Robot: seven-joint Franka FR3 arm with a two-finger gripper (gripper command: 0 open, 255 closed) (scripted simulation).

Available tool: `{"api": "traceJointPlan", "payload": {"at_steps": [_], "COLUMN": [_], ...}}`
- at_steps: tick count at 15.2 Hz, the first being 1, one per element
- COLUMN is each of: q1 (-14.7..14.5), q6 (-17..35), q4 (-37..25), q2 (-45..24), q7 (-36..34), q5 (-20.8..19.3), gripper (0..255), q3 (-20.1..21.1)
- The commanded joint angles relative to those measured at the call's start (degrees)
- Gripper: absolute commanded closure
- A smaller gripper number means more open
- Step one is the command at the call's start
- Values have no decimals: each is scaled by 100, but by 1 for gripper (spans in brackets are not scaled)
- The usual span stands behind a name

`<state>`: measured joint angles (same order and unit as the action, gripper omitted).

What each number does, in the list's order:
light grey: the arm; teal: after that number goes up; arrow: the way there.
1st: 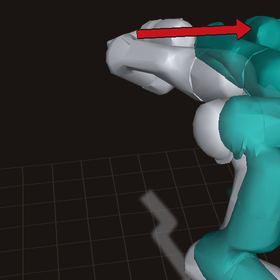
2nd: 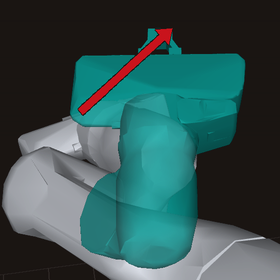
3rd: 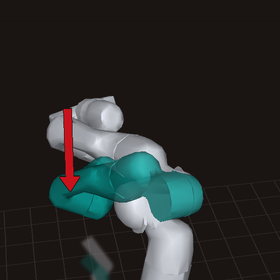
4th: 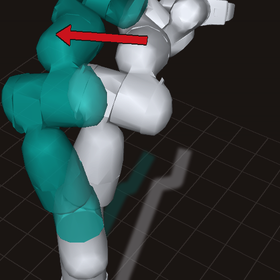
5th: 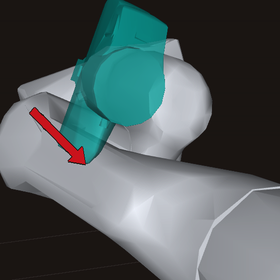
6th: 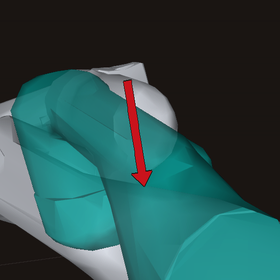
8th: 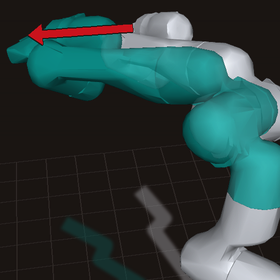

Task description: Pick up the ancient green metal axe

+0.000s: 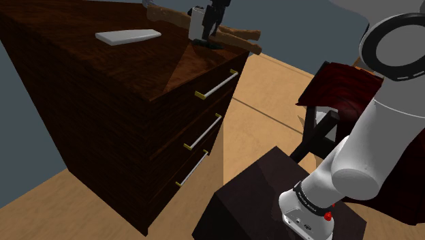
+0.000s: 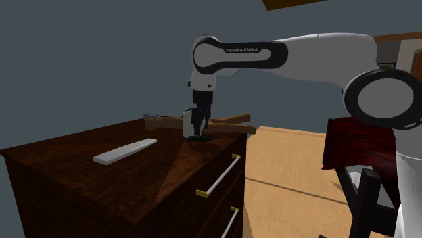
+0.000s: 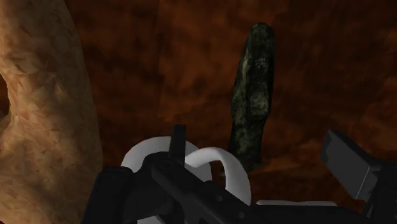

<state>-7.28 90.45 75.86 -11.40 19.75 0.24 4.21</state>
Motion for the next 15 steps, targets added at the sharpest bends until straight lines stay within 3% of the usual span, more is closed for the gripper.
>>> {"api": "traceJointPlan", "payload": {"at_steps": [1,6,7,15], "q1": [-2,3,1,-16], "q6": [174,485,478,440], "q4": [222,616,612,536], "q2": [20,103,105,68], "q7": [16,24,21,-9], "q5": [8,15,15,9], "gripper": [0,0,255,255], "q3": [5,3,4,14]}}
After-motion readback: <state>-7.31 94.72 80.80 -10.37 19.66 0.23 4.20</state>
